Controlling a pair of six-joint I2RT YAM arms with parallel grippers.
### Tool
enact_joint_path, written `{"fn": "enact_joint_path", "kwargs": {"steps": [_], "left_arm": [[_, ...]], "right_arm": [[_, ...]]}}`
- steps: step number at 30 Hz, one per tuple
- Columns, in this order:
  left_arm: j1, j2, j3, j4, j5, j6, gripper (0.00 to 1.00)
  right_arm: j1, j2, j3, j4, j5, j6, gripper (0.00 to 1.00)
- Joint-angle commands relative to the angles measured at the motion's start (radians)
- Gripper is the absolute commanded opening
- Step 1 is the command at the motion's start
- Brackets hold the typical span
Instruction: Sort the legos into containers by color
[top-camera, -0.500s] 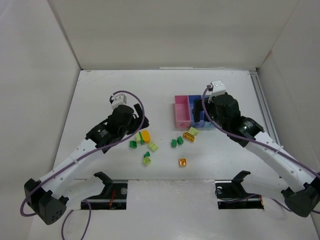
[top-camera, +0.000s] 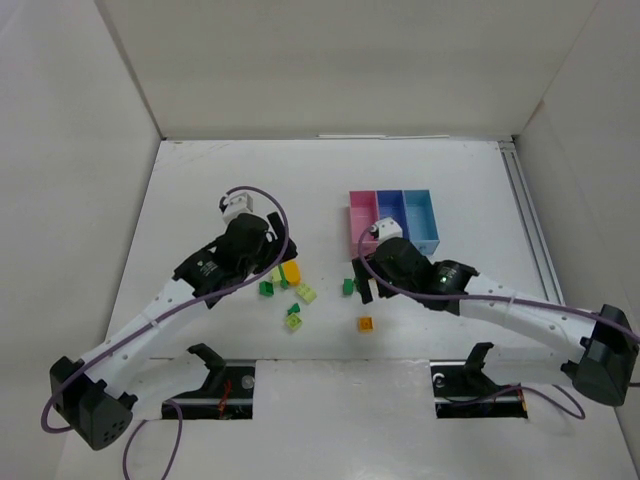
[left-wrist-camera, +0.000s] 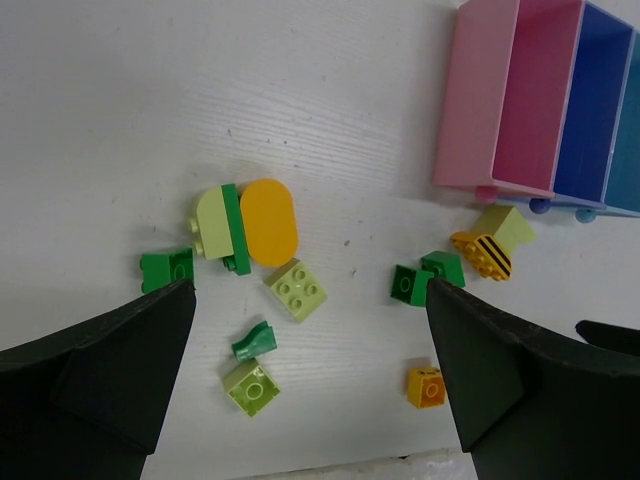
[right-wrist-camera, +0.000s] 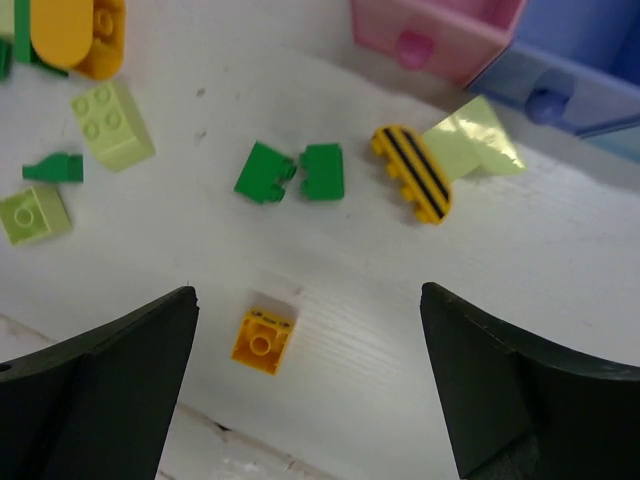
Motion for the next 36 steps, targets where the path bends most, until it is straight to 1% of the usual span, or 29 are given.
{"fn": "enact_joint_path", "kwargs": {"steps": [1,6,8,14,18,22,24,31,32,33,35,36], "left_arm": [[-0.005,0.007,-0.010,-0.006,0.004,-0.007,1.00],[-0.005,0.039,-0.010,-0.016,0.004,-0.007,1.00],[-0.005,0.050,-0.010,-0.016,0.004,-0.007,1.00],[-0.005,0.070,-0.010,-0.025,0.004,-0.007,1.00],[-0.005,0.070,-0.010,-0.025,0.013,-0.007,1.00],[-0.005,0.070,-0.020,-0.025,0.013,-0.007,1.00],[-0.005,0.070,-0.020,-0.025,0.013,-0.016,1.00],[-0.005,0.070,-0.020,-0.025,0.013,-0.016,1.00],[-0.005,0.059,-0.020,-0.025,0.013,-0.006,1.00],[-0.005,0.059,-0.020,-0.016,0.013,-0.006,1.00],[-0.005,0.041,-0.030,-0.005,0.023,-0.006,1.00],[-0.005,0.041,-0.030,-0.005,0.023,-0.006,1.00]], "right_arm": [[0.069,0.017,-0.030,0.003,-0.002,0.076,0.97],[0.079,0.151,-0.029,0.004,-0.025,0.085,0.81],[0.090,0.175,-0.029,0.014,-0.051,0.069,0.80],[0.119,0.215,-0.040,0.023,-0.154,0.036,0.80],[0.161,0.252,-0.050,-0.006,-0.145,0.048,0.80],[0.170,0.290,-0.050,-0.006,-0.119,0.094,0.79],[0.179,0.290,-0.060,-0.019,-0.087,0.132,0.66],[0.179,0.290,-0.083,-0.028,-0.073,0.200,0.65],[0.179,0.290,-0.092,-0.028,-0.073,0.200,0.61],[0.179,0.290,-0.092,-0.019,-0.082,0.200,0.51],[0.179,0.290,-0.092,-0.019,-0.082,0.200,0.44],[0.179,0.290,-0.092,-0.019,-0.082,0.200,0.38]]}}
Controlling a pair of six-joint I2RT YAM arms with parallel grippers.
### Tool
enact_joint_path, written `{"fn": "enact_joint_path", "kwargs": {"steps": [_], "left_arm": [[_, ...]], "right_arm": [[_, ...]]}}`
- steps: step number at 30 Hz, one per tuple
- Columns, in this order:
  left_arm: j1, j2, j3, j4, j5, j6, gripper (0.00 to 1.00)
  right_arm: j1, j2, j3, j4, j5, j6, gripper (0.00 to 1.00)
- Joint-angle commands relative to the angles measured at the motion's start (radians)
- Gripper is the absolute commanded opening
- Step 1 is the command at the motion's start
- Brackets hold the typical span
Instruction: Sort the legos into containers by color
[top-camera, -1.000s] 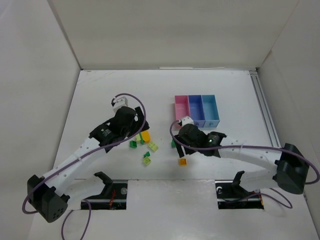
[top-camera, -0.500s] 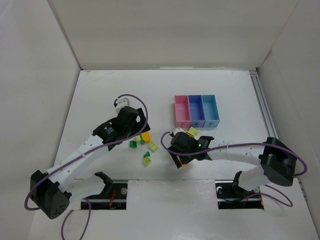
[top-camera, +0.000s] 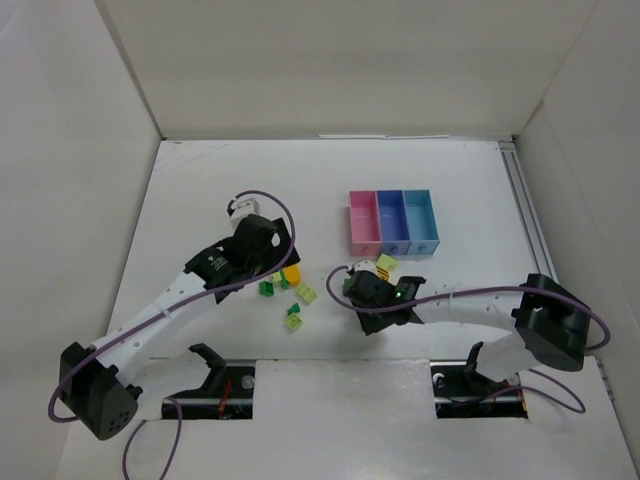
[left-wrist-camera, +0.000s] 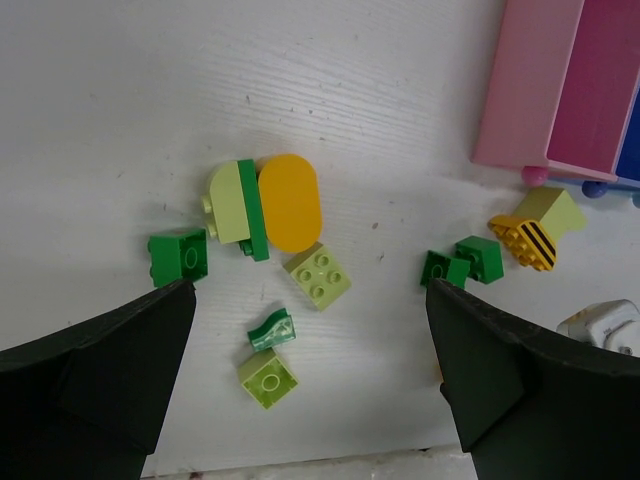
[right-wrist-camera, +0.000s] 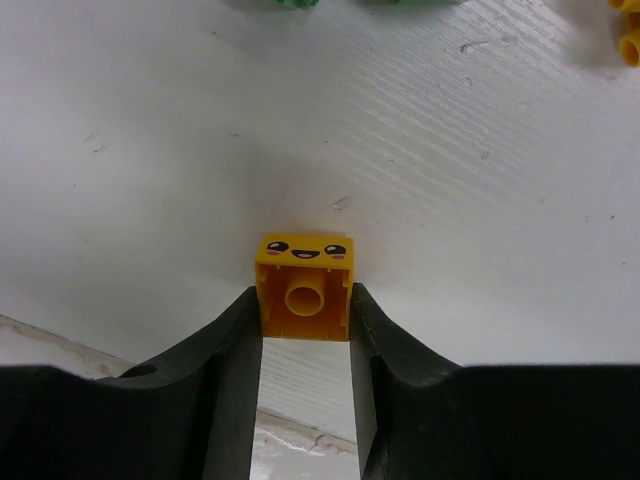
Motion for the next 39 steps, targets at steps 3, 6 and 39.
{"fn": "enact_joint_path", "kwargs": {"steps": [3,6,39], "left_arm": [[-0.005,-0.056,-0.009,0.007,0.012,0.003,1.00],[-0.005,-0.065,-0.030,0.007,0.012,0.003,1.00],[-0.005,0.058,0.002,0.029,0.162,0.139,1.00]], "right_arm": [[0.012,-0.007,0.022,-0.017,0.013,0.026,0.27],[0.012,-0.043,0.072,-0.039,0.037,-0.016,0.21],[-0.462,0.320,0.721,0.044,0.076,-0.284,0.41]]}}
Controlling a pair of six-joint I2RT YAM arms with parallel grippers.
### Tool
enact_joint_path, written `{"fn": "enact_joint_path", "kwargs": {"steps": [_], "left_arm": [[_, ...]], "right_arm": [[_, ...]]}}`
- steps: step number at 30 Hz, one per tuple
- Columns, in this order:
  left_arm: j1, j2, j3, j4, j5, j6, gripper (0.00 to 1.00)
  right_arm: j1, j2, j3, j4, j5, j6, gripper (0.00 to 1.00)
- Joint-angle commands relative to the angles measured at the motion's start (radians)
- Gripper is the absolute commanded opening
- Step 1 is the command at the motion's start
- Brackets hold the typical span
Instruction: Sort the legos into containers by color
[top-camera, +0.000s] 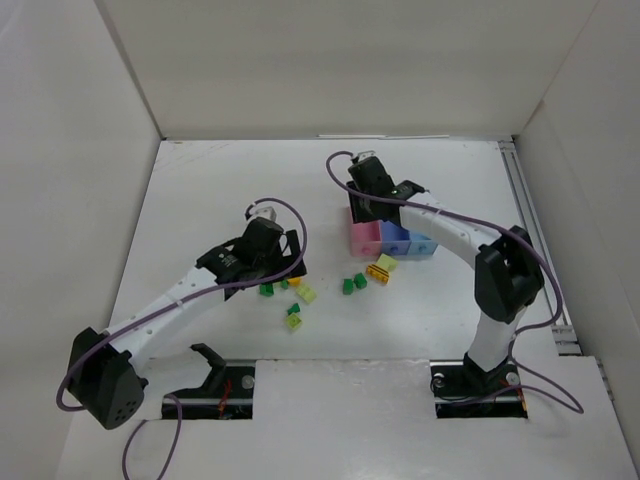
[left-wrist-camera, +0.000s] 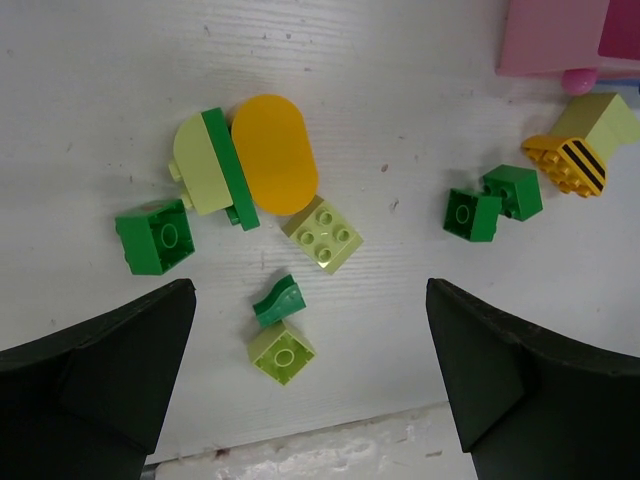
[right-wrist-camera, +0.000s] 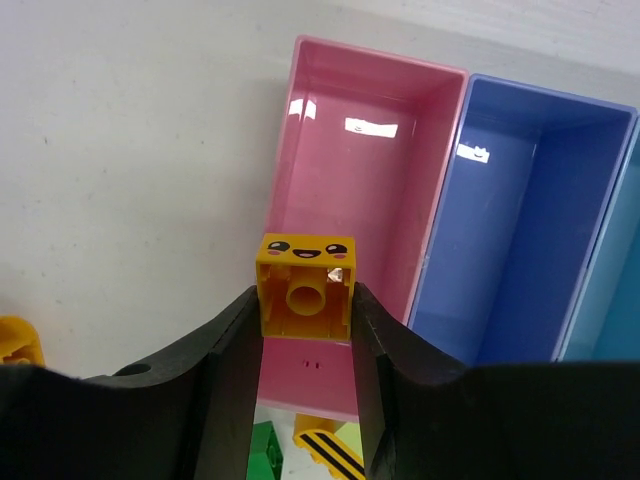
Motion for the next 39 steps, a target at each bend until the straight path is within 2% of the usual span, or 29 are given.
{"fn": "enact_joint_path", "kwargs": {"steps": [1,3,4,7,12,18,22,28,34,36,39], "left_arm": [[-0.005,-0.001,0.040,0.004,0.030,0.033,1.00],[-0.005,-0.001,0.031,-0.007,0.043,0.033,1.00],[-0.005,-0.001,0.017,-0.007,0.043,0.033,1.00],[-0.005,-0.010,-0.004,-0.028,0.052,0.010,1.00],[-0.015,-0.020,-0.052,-0.048,0.076,-0.025,1.00],[-0.112,-0.032,-0.075,-0.028,0.047,-0.118,1.00],[-0.157,0.060,-0.029,-0.028,0.017,-0.146,1.00],[-0.167,0.180,0.036,-0.030,-0.042,-0.258,1.00],[-0.167,0.295,0.108,-0.019,-0.091,-0.321,1.00],[-0.167,0.313,0.120,-0.033,-0.104,-0.347,0.95],[-0.167,0.347,0.132,-0.043,-0.105,-0.368,0.94]], "right_arm": [[-0.005,-0.047,0.028,0.030,0.005,0.019,0.42],[-0.014,-0.047,0.007,0.030,0.005,0.019,0.46],[-0.014,-0.058,0.007,0.042,0.005,0.028,0.53],[-0.014,-0.058,-0.005,0.051,0.005,0.028,0.59],[-0.014,-0.070,-0.015,0.051,0.005,0.028,0.64],[0.036,-0.223,-0.110,0.076,0.054,0.019,0.71],[0.045,-0.303,-0.196,0.086,0.054,0.031,0.72],[0.045,-0.406,-0.295,0.041,0.074,0.062,0.81],[0.045,-0.510,-0.375,0.050,0.064,0.082,0.81],[0.045,-0.530,-0.375,0.040,0.063,0.082,0.82],[0.045,-0.539,-0.397,0.028,0.083,0.082,0.82]]}}
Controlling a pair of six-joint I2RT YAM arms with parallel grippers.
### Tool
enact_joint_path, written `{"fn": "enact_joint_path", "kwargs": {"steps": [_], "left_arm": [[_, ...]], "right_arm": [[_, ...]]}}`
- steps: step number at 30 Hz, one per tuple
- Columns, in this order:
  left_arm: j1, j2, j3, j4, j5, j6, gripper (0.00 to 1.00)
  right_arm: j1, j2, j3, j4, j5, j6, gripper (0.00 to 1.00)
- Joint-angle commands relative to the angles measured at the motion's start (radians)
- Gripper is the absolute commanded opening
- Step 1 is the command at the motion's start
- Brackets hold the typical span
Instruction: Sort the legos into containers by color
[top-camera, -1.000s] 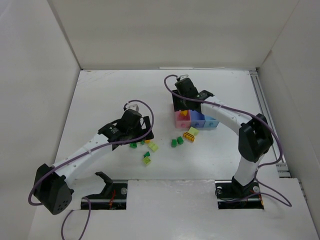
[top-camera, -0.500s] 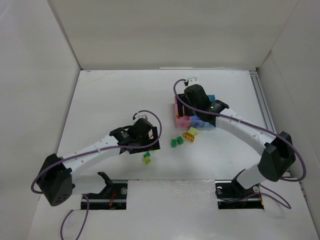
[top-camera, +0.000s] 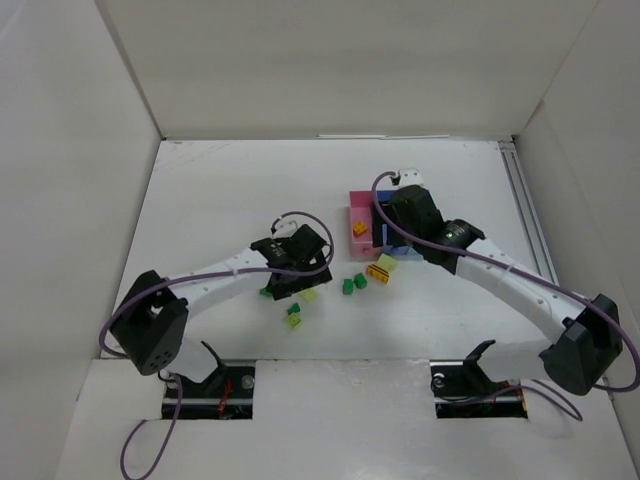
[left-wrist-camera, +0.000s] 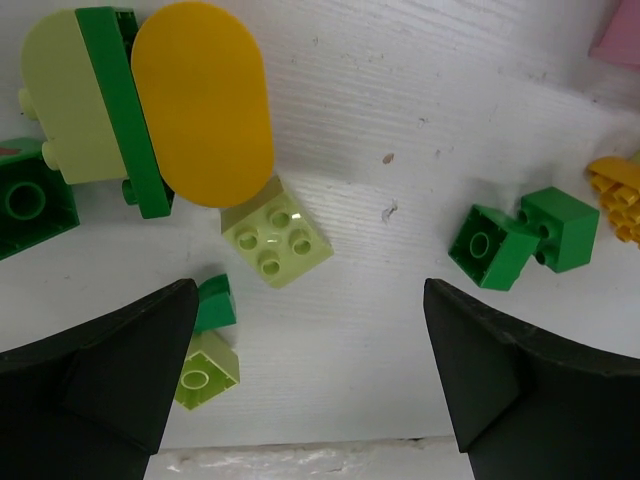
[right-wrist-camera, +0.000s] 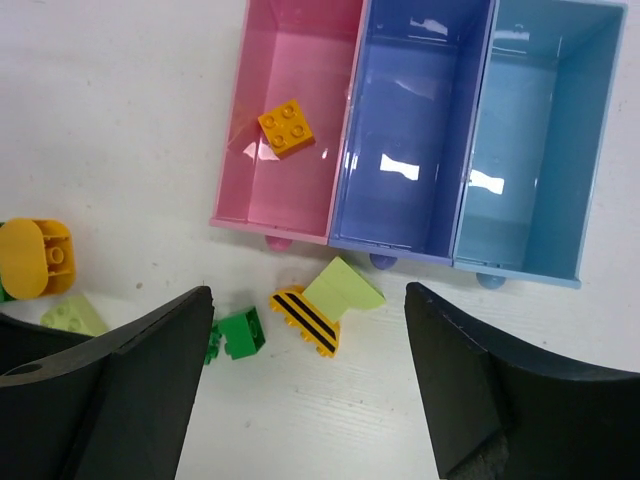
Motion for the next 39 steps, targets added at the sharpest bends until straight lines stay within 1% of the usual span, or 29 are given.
{"fn": "enact_joint_path", "kwargs": {"steps": [1,3,6,13,19,20,21,23,25,26,29,30,32,37,39], "left_arm": [[-0.004,0.029,0.052,-0.026,-0.047,-0.051,0.94],[-0.004,0.048,0.066,-0.076,-0.058,-0.068,0.94],[-0.015,0.058,0.075,-0.101,-0.067,-0.079,0.94],[-0.015,0.152,0.110,-0.101,-0.096,-0.097,0.91],[-0.015,0.195,0.141,-0.121,-0.107,-0.097,0.81],[-0.015,0.195,0.141,-0.121,-0.107,-0.097,0.79],[-0.015,0.195,0.141,-0.121,-0.107,-0.097,0.75],[-0.015,0.204,0.141,-0.121,-0.107,-0.097,0.75],[-0.015,0.229,0.141,-0.121,-0.098,-0.076,0.70],[-0.015,0.229,0.141,-0.121,-0.098,-0.076,0.65],[-0.015,0.255,0.150,-0.121,-0.098,-0.067,0.57],[-0.015,0.255,0.150,-0.121,-0.098,-0.053,0.53],[-0.015,0.264,0.150,-0.121,-0.098,-0.053,0.49],[-0.015,0.255,0.150,-0.112,-0.089,-0.044,0.47],[-0.015,0.264,0.150,-0.112,-0.101,-0.044,0.43]], "right_arm": [[0.004,-0.037,-0.014,0.006,0.028,0.015,0.82],[-0.005,-0.037,-0.025,0.006,0.028,0.015,0.82],[-0.015,-0.037,-0.025,0.006,0.028,0.015,0.82],[-0.024,-0.017,-0.034,0.006,0.019,0.015,0.82],[-0.042,-0.028,-0.054,-0.004,0.030,0.015,0.82],[-0.042,-0.028,-0.054,-0.004,0.030,0.015,0.82],[-0.042,-0.037,-0.054,-0.004,0.030,0.015,0.82],[-0.051,-0.037,-0.063,-0.014,0.039,0.015,0.82],[-0.051,-0.056,-0.076,-0.014,0.052,0.024,0.82],[-0.051,-0.056,-0.076,-0.023,0.065,0.024,0.82],[-0.062,-0.080,-0.085,-0.033,0.077,0.024,0.82],[-0.076,-0.096,-0.096,-0.033,0.077,0.024,0.82],[-0.088,-0.119,-0.105,-0.033,0.077,0.024,0.82],[-0.122,-0.158,-0.105,-0.051,0.086,-0.005,0.82],[-0.122,-0.168,-0.105,-0.062,0.086,-0.016,0.82]]}}
